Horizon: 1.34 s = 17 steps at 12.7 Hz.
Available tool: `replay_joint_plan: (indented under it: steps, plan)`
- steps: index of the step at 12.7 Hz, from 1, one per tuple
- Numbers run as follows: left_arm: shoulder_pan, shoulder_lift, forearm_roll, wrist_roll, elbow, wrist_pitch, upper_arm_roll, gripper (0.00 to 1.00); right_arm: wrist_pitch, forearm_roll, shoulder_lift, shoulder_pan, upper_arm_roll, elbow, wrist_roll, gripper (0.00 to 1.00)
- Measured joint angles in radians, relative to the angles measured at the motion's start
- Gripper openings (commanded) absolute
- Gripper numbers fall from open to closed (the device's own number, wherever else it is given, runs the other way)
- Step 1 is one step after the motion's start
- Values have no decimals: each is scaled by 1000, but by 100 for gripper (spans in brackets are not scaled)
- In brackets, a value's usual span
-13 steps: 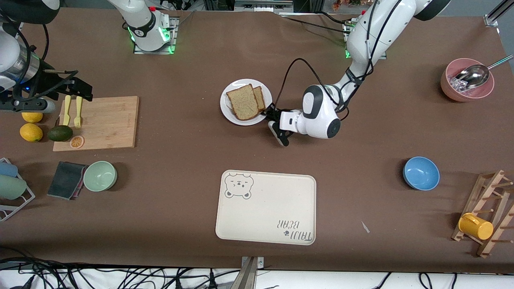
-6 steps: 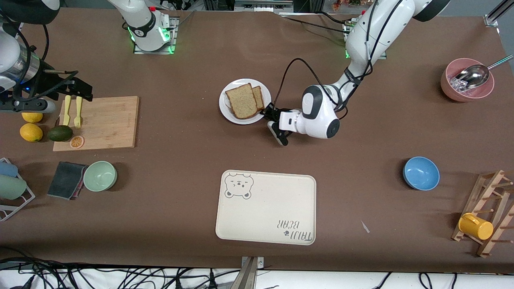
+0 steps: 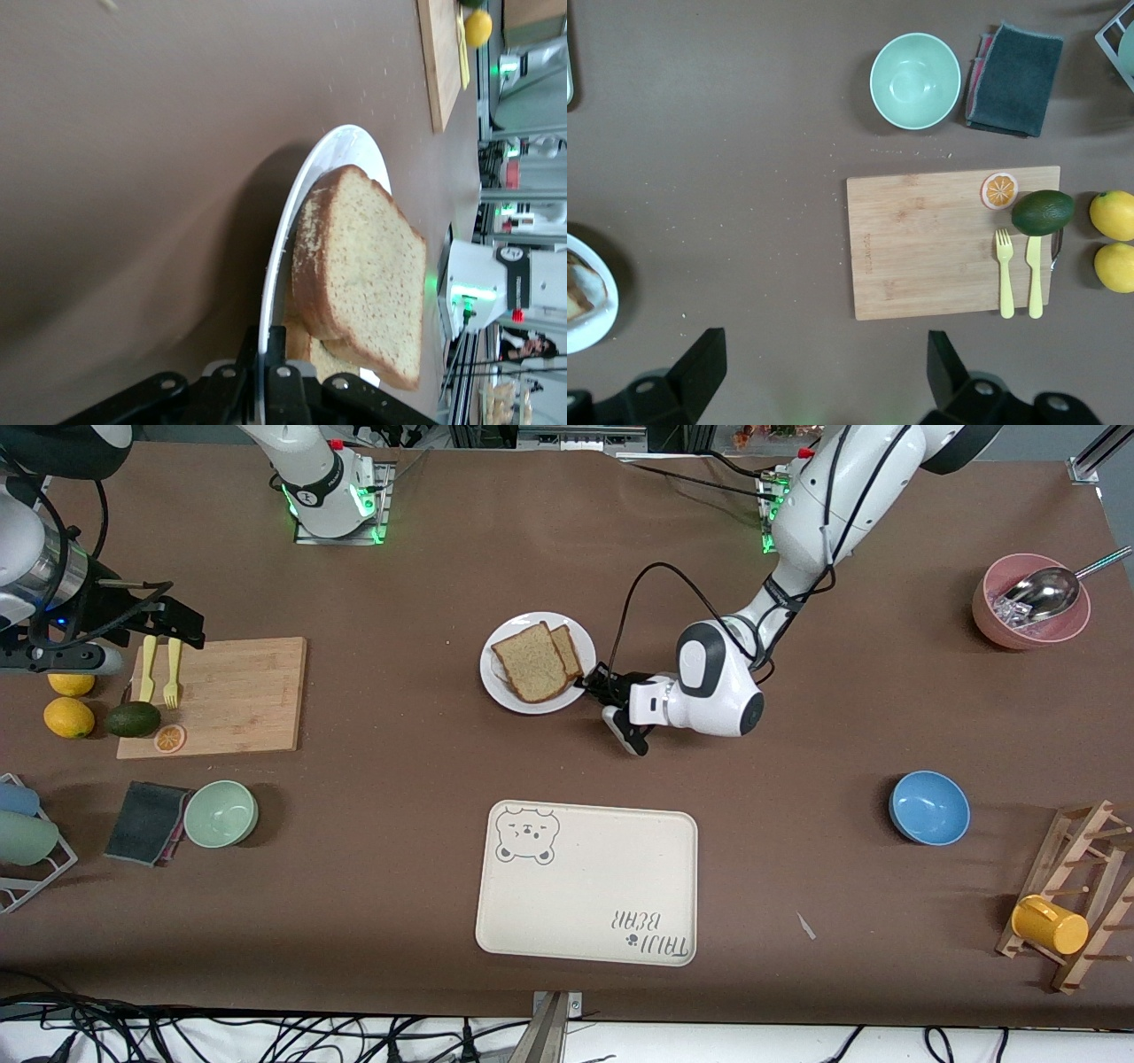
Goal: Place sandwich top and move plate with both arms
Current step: 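Slide the plate with the left gripper onto the bear tray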
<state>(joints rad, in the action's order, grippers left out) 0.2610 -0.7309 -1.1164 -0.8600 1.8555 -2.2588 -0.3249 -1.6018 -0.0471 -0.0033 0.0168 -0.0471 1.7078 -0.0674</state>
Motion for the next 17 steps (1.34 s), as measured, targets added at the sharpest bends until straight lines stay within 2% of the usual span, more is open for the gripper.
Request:
replay_joint_plan:
  steps: [3, 6, 12, 17]
  plan:
    - [-81, 2, -31, 0, -40, 53, 0, 0, 0, 0, 0, 0, 0, 0, 0, 100]
    - [-155, 4, -34, 26, -120, 81, 1, 0, 0, 0, 1, 0, 0, 0, 0, 100]
    - [-168, 0, -36, 234, -284, 82, 72, 0, 0, 0, 2, 0, 0, 0, 0, 100]
    - [-167, -36, -36, 258, -381, 58, 121, 0, 0, 0, 4, 0, 0, 0, 0, 100]
